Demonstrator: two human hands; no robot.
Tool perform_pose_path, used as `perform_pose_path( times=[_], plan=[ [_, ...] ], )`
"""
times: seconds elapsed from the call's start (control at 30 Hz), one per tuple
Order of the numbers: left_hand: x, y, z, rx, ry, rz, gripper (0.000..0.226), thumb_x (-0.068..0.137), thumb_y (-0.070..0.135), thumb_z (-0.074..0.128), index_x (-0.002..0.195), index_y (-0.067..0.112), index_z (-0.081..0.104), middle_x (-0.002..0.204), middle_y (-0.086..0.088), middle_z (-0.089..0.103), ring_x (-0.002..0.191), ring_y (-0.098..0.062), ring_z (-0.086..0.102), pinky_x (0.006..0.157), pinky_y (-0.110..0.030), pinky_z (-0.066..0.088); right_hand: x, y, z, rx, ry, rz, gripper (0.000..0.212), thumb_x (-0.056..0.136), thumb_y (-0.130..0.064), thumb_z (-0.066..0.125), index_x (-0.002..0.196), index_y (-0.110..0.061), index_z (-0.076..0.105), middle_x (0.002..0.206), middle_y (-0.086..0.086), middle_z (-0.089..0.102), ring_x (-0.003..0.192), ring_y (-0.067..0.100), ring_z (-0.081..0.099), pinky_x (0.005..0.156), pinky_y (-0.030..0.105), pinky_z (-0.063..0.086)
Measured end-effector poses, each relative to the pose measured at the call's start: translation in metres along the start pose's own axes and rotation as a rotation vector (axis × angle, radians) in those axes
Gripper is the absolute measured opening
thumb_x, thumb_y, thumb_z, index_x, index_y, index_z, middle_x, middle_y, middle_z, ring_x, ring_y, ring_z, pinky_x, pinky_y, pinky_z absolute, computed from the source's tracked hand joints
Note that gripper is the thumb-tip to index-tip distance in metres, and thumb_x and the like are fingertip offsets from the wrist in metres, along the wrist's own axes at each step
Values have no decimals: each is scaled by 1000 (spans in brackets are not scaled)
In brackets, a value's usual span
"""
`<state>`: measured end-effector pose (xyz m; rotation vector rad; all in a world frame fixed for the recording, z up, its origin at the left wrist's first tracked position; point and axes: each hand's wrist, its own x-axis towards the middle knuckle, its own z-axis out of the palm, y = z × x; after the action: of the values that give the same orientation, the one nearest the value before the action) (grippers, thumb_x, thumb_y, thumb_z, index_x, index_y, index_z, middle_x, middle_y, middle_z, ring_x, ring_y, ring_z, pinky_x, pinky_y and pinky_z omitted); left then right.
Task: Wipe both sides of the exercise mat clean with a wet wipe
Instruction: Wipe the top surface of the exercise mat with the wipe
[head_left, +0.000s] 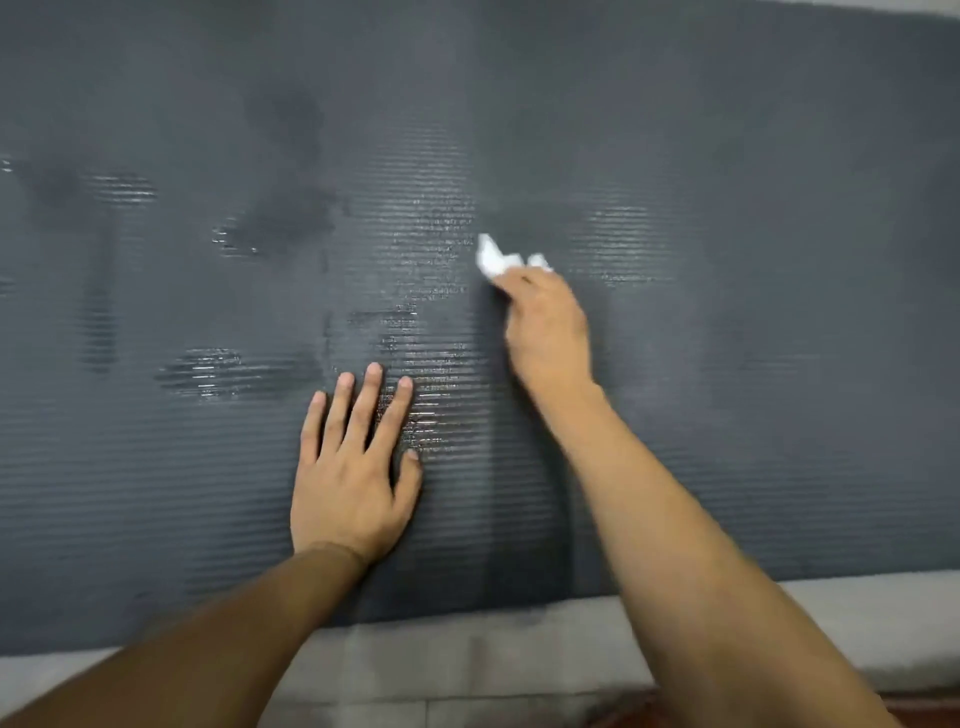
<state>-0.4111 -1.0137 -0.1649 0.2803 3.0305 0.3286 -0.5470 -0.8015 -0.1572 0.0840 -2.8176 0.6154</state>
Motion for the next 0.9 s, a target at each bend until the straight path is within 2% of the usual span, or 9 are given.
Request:
perform_pose_path(
  times=[0.1,0.17,0.23,0.3,0.4,0.53,0.63,0.73,0.9],
  plan=[
    [1,0,2,-23,15,-7,67,96,39,39,161,21,34,168,-10,27,156,-35,24,126,-56,18,-12,91,-61,-52,129,460,42,84,0,50,115,-18,71,108,12,68,100,34,60,90,42,48],
    [1,0,1,-29,-2,-9,67,96,39,38,161,21,34,168,-11,28,155,-35,24,126,-55,17,-13,89,-69,-27,142,688,34,88,-7,50,108,-19,74,108,14,67,100,38,60,88,42,46],
    [0,0,-2,-35,-16,-8,66,97,40,38,161,21,34,168,-11,27,156,-35,23,126,-55,16,-9,44,-47,41,131,642,33,85,-4,52,102,-18,76,104,15,68,96,37,63,85,38,47],
    [0,-2,-6,-55,-71,9,67,98,43,36,161,20,32,169,-11,24,156,-36,21,127,-54,13,-10,-18,-14,155,54,414,37,79,2,52,99,-17,77,100,14,69,89,35,65,83,36,50],
    [1,-11,-24,-56,-238,51,81,91,59,30,160,16,34,170,-15,21,156,-40,18,127,-53,12,-25,-109,15,162,-231,68,34,83,1,53,103,-14,76,106,11,68,98,30,62,87,36,49],
    [-25,-15,-62,141,-501,137,91,91,74,33,165,32,1,173,-7,-8,159,-34,4,126,-52,14,-26,-89,-4,86,-325,-102,42,90,-2,47,123,-18,67,115,5,67,116,30,56,96,35,42],
    [-41,-15,-68,265,-625,169,105,93,74,46,156,38,-29,167,-3,-32,159,-31,-12,127,-55,9,-30,7,-36,-52,-161,38,67,83,2,43,141,-30,50,117,-2,66,107,27,57,93,33,44],
    [-38,-13,-63,243,-648,138,109,93,71,51,151,40,-36,163,-1,-39,157,-31,-18,126,-60,7,-43,80,-83,-128,-24,405,56,85,1,46,130,-29,61,114,9,67,101,33,61,87,37,47],
    [-38,-9,-61,213,-671,94,112,93,68,56,152,41,-35,162,2,-42,157,-31,-22,126,-62,5,-34,33,-63,-83,-6,611,34,85,0,50,105,-13,74,104,17,68,98,37,62,84,39,46]
  ],
)
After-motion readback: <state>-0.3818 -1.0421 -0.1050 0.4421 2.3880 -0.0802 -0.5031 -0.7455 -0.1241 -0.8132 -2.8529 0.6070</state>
